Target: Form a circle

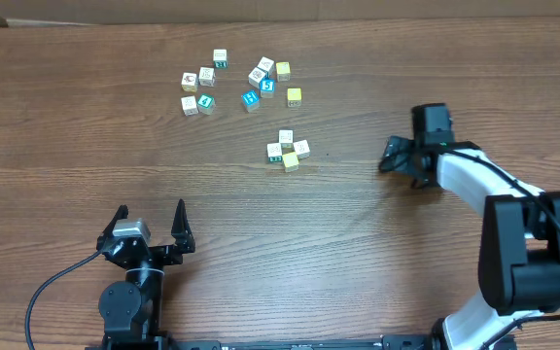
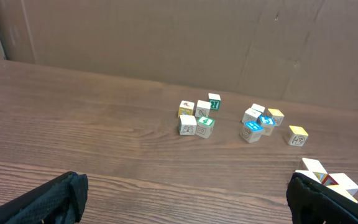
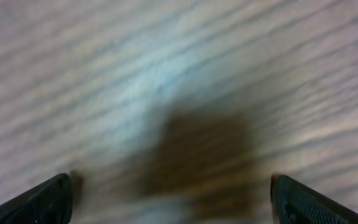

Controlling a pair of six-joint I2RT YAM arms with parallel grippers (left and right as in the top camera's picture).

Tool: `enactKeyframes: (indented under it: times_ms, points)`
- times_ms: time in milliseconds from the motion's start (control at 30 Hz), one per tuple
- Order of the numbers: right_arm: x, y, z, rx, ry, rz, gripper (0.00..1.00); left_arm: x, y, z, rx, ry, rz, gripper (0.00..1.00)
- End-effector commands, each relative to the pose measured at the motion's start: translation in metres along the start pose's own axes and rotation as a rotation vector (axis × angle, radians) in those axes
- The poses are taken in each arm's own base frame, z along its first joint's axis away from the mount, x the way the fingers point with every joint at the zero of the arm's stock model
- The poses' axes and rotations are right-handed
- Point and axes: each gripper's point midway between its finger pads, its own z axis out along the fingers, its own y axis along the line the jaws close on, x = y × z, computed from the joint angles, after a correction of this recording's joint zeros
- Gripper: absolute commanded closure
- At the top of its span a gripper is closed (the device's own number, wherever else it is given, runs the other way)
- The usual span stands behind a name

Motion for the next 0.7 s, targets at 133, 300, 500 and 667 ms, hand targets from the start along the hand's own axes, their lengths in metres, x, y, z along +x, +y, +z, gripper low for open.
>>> enactKeyframes:
  times_ms: [133, 300, 500, 667]
  points:
    - [0.021, 0.003, 0.007, -0.158, 0.044, 0.019, 0.00, -0.001, 0.000, 0.000, 0.003, -0.007, 0.014, 0.00]
    - [0.027, 0.006, 0.011, -0.213, 0.022, -0.023, 0.00, -0.001, 0.000, 0.000, 0.003, -0.007, 0.014, 0.00]
    - [0.036, 0.001, 0.007, -0.195, 0.053, -0.039, 0.00, -0.001, 0.000, 0.000, 0.003, -0.007, 0.014, 0.00]
    - [0.022, 0.006, -0.008, -0.232, -0.033, -0.043, 0.00, -0.001, 0.000, 0.000, 0.003, -0.007, 0.014, 0.00]
